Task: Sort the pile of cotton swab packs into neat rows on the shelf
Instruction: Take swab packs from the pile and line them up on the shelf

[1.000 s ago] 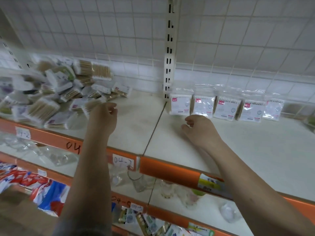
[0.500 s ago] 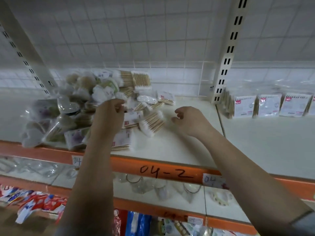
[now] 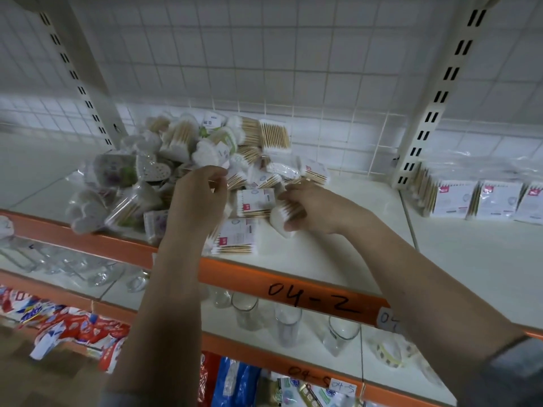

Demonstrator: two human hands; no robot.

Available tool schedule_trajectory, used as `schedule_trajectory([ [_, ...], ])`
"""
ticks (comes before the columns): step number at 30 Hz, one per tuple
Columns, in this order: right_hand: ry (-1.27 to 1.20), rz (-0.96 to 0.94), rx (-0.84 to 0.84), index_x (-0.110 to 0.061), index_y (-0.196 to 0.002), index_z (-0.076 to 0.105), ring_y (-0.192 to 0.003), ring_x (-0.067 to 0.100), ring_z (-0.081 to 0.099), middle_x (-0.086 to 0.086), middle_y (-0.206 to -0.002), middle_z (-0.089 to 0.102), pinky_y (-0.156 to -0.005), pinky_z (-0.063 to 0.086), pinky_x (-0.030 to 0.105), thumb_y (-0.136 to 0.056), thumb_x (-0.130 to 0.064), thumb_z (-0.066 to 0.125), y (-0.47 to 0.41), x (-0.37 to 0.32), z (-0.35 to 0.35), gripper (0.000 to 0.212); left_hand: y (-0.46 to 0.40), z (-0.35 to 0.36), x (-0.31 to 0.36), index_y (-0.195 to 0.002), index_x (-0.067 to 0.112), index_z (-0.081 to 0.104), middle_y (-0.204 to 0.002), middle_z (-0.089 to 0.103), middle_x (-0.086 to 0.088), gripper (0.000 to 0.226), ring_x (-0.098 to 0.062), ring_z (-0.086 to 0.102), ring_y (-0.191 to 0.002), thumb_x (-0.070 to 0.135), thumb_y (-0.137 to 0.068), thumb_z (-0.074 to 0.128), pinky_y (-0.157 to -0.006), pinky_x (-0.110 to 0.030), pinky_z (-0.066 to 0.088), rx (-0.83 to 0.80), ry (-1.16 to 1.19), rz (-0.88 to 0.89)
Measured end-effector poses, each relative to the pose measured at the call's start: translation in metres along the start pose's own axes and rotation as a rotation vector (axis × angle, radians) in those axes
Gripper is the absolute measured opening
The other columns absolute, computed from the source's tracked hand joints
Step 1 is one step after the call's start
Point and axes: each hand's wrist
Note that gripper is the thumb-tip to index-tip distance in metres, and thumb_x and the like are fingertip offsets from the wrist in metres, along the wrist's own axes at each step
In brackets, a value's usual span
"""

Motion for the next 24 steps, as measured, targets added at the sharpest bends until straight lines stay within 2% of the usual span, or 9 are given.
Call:
schedule_trajectory([
  [3, 0.082, -0.036, -0.021, -0.019, -0.134, 0.046, -0.122, 0.024, 0.042, 0.005, -0.128, 0.052, -0.101, 0.038, 0.039, -0.075, -0.030, 0.075, 0.000, 0.002, -0.002, 0.067, 0.003, -0.003, 0.001, -0.117, 0.012, 0.064, -0.114, 0.066, -0.003, 0.027, -0.010, 0.059, -0.101, 0.015, -0.094, 0.050, -0.081, -0.018, 0.038, -0.006, 0.005, -0.033],
  [6, 0.178, -0.012, -0.029, -0.027, -0.136, 0.041, -0.122, 0.025, 0.040, 0.001, -0.128, 0.049, -0.098, 0.041, 0.043, -0.070, -0.028, 0.077, 0.003, 0.005, 0.000, 0.076, 0.007, -0.006, 0.001, -0.118, 0.012, 0.063, -0.116, 0.065, -0.003, 0.027, -0.015, 0.058, -0.107, 0.015, -0.095, 0.050, -0.082, -0.018, 0.035, 0.013, -0.020, -0.066],
  [10, 0.169, 0.022, 0.053, -0.027, -0.135, 0.039, -0.121, 0.022, 0.040, -0.001, -0.127, 0.048, -0.094, 0.037, 0.036, -0.070, -0.026, 0.076, 0.008, 0.008, 0.006, 0.074, 0.010, -0.005, -0.007, -0.119, 0.016, 0.061, -0.122, 0.061, -0.003, 0.027, -0.018, 0.054, -0.112, 0.022, -0.094, 0.050, -0.080, -0.024, 0.035, -0.033, -0.080, -0.160],
  [13, 0.037, 0.092, 0.165, -0.027, -0.135, 0.040, -0.119, 0.021, 0.046, 0.000, -0.128, 0.050, -0.096, 0.040, 0.035, -0.070, -0.034, 0.077, 0.014, 0.011, 0.009, 0.075, 0.010, -0.001, -0.015, -0.124, 0.021, 0.057, -0.127, 0.057, -0.004, 0.038, -0.023, 0.051, -0.116, 0.034, -0.089, 0.055, -0.087, -0.032, 0.039, -0.110, -0.136, -0.209],
  [17, -0.215, 0.160, 0.291, -0.022, -0.135, 0.041, -0.114, 0.023, 0.051, 0.002, -0.126, 0.054, -0.093, 0.043, 0.034, -0.069, -0.039, 0.079, 0.030, 0.008, 0.011, 0.078, 0.018, 0.003, -0.014, -0.135, 0.022, 0.044, -0.134, 0.049, -0.007, 0.063, -0.029, 0.047, -0.121, 0.043, -0.080, 0.066, -0.087, -0.039, 0.040, -0.210, -0.207, -0.244],
  [19, -0.298, 0.181, 0.352, -0.020, -0.136, 0.040, -0.113, 0.020, 0.051, 0.000, -0.122, 0.055, -0.086, 0.041, 0.028, -0.070, -0.038, 0.079, 0.040, 0.006, 0.012, 0.079, 0.021, 0.006, -0.012, -0.137, 0.021, 0.042, -0.133, 0.049, -0.008, 0.065, -0.029, 0.046, -0.121, 0.040, -0.080, 0.067, -0.087, -0.039, 0.040, -0.186, -0.228, -0.220],
  [22, -0.388, 0.229, 0.443, -0.017, -0.132, 0.041, -0.094, 0.014, 0.050, -0.008, -0.100, 0.050, -0.072, 0.035, 0.021, -0.071, -0.040, 0.077, 0.053, 0.004, 0.014, 0.074, 0.021, 0.007, -0.008, -0.135, 0.021, 0.045, -0.129, 0.054, -0.005, 0.066, -0.026, 0.048, -0.119, 0.030, -0.076, 0.072, -0.081, -0.035, 0.039, -0.115, -0.138, -0.185],
  [24, -0.451, 0.266, 0.507, -0.016, -0.127, 0.042, -0.086, 0.014, 0.050, -0.010, -0.091, 0.049, -0.063, 0.035, 0.022, -0.072, -0.037, 0.076, 0.060, 0.005, 0.016, 0.068, 0.018, 0.010, -0.004, -0.134, 0.020, 0.047, -0.124, 0.056, -0.006, 0.065, -0.026, 0.049, -0.117, 0.031, -0.075, 0.072, -0.084, -0.036, 0.042, -0.088, -0.053, -0.134],
])
Point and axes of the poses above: each hand's wrist, its own y-axis away from the middle knuckle, its own z-axis out of the palm, x = y × z
